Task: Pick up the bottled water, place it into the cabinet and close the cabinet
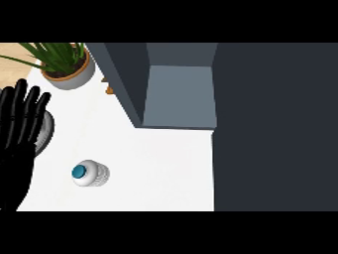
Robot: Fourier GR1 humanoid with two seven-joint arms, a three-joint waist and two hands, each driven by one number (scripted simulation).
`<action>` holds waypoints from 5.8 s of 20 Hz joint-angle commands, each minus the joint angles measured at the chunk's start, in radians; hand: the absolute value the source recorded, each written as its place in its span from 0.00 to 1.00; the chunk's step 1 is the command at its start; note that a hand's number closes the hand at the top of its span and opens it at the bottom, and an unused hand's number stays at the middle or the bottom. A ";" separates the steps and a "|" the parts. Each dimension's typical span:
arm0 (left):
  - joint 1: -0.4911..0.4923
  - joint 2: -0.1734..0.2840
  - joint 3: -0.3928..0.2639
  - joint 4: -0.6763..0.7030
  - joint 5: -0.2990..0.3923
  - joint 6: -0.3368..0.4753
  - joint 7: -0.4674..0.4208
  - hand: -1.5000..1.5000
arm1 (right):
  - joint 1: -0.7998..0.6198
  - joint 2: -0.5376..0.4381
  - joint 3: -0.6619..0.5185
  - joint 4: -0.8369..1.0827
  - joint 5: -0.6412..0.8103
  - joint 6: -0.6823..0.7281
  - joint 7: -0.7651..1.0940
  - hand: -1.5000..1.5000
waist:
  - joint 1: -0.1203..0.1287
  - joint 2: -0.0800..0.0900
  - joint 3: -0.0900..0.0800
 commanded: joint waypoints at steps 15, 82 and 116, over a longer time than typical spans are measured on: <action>0.245 0.416 0.172 0.027 0.774 -0.643 0.118 0.00 | 0.309 0.030 0.137 -0.299 -0.191 0.065 0.267 0.00 | -0.027 -0.011 -0.001; -0.238 0.111 0.120 1.609 -0.142 -0.652 -0.898 1.00 | 1.045 -0.003 0.245 -0.471 -0.125 0.314 -0.204 0.00 | -0.060 -0.004 -0.004; -0.367 -0.088 -0.250 1.230 0.519 0.117 -0.623 1.00 | 1.024 -0.024 0.176 -0.445 -0.187 0.343 -0.207 0.00 | -0.047 -0.011 -0.001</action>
